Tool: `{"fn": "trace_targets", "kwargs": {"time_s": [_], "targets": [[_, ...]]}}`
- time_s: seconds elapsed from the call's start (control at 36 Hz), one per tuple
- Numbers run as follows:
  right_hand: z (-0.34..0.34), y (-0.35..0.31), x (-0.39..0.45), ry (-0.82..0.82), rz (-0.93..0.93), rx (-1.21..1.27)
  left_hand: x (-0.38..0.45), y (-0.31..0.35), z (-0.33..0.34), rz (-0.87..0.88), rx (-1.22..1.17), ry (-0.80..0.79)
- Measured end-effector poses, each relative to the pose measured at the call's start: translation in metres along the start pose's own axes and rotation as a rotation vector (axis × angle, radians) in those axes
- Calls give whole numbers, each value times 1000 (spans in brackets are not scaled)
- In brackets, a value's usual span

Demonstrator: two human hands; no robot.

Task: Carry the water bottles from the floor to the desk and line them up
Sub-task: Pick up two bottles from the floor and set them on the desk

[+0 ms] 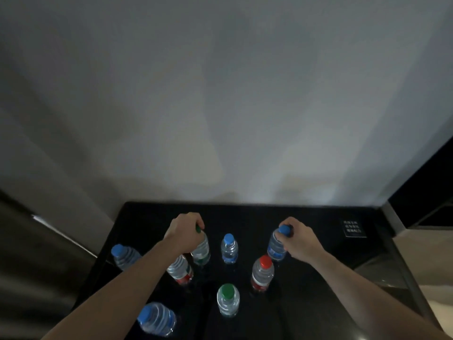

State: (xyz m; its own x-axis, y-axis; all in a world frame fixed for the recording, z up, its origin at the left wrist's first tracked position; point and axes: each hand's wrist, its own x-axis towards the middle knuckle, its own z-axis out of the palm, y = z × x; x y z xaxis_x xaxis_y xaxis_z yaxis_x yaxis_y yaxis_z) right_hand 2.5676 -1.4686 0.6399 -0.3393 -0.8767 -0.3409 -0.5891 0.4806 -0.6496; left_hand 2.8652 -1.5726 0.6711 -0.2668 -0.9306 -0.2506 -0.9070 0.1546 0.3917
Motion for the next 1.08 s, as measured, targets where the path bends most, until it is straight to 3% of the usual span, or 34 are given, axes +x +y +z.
{"fn": "trace_targets", "kwargs": {"time_s": [0.28, 0.81, 1.08], "targets": [[20, -13, 11, 3, 98, 4, 44, -9, 6, 55, 23, -25], [23, -13, -15, -20, 252, 146, 48, -14, 7, 136, 82, -143], [-7, -9, -59, 58, 121, 93, 2, 15, -13, 181, 222, -37]]}}
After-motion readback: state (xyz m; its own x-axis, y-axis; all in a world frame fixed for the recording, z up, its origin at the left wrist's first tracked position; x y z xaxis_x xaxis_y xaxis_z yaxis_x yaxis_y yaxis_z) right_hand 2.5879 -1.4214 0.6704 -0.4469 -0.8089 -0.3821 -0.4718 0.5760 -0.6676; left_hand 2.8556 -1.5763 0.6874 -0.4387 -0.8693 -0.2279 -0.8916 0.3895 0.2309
